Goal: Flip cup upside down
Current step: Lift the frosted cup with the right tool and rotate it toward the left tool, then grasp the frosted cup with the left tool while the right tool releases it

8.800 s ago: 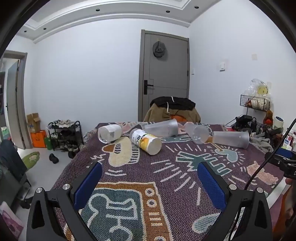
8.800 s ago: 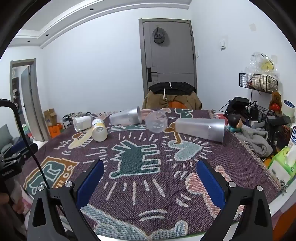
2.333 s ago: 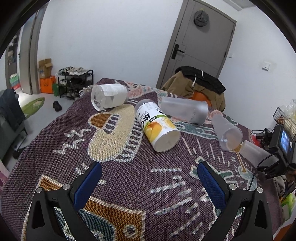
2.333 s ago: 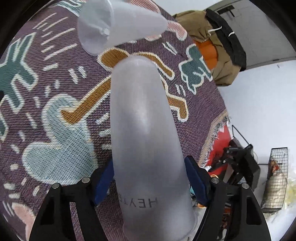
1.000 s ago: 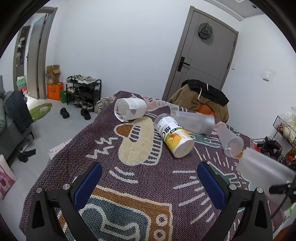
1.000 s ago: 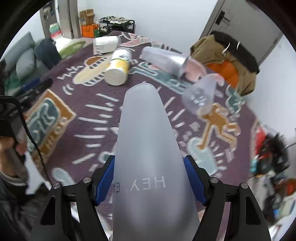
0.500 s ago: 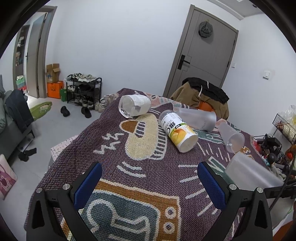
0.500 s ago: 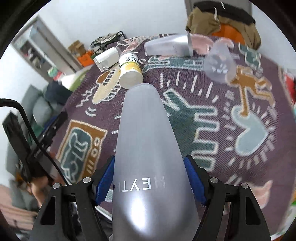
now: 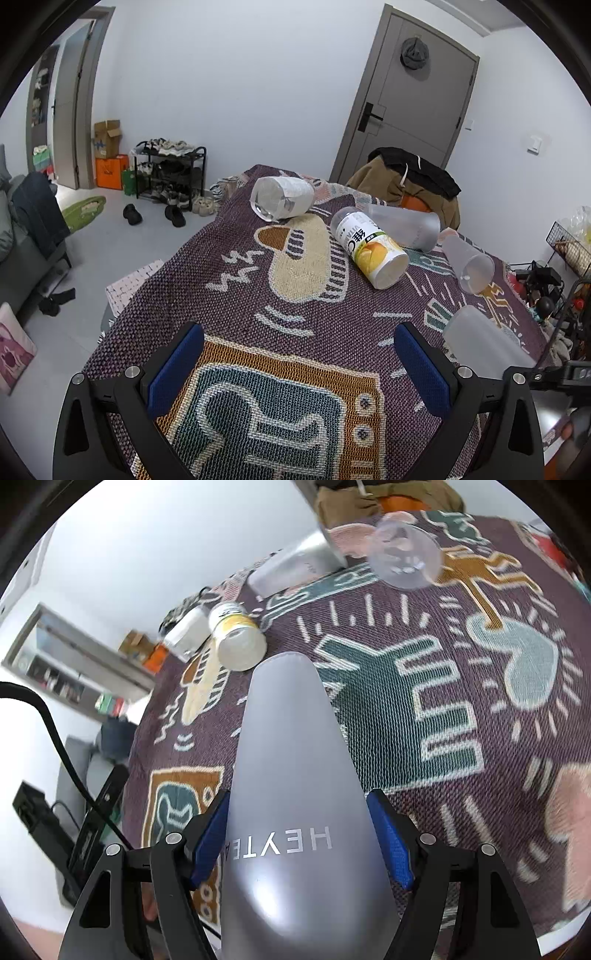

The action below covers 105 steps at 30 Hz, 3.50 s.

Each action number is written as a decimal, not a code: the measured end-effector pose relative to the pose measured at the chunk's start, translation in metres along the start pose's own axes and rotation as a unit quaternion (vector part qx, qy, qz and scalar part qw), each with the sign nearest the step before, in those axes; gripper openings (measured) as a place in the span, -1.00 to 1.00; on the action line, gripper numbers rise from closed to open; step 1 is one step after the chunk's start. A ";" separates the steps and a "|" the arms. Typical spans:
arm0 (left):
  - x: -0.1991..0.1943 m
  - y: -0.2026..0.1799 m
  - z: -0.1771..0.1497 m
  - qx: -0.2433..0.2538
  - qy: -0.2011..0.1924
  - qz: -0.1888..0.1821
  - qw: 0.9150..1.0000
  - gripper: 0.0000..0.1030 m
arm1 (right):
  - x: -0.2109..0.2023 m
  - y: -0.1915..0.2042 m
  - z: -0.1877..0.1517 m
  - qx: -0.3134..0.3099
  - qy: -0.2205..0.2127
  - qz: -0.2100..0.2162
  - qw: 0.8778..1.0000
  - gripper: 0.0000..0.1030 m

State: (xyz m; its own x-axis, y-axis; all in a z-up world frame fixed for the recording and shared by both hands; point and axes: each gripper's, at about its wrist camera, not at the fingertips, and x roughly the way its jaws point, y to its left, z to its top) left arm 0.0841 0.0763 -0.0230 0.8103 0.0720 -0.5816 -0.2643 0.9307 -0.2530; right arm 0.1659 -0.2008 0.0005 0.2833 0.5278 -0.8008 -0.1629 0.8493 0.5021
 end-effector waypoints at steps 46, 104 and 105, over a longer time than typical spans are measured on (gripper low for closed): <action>0.025 -0.112 0.020 0.096 0.110 -0.139 0.979 0.99 | -0.083 -0.086 -0.071 0.033 -0.189 -0.032 0.981 0.89; 0.108 -0.215 0.049 0.140 0.307 -0.177 0.925 0.25 | -0.082 -0.144 -0.075 0.098 -0.204 -0.036 0.973 0.88; 0.103 -0.215 0.052 0.142 0.298 -0.179 0.927 0.25 | -0.082 -0.144 -0.075 0.098 -0.204 -0.037 0.973 0.88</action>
State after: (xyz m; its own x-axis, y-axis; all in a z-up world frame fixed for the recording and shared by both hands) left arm 0.2515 -0.0973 0.0121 0.3648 -0.3913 -0.8449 0.1825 0.9198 -0.3472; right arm 0.0949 -0.3655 -0.0305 0.6459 0.3833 -0.6602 0.0433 0.8450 0.5330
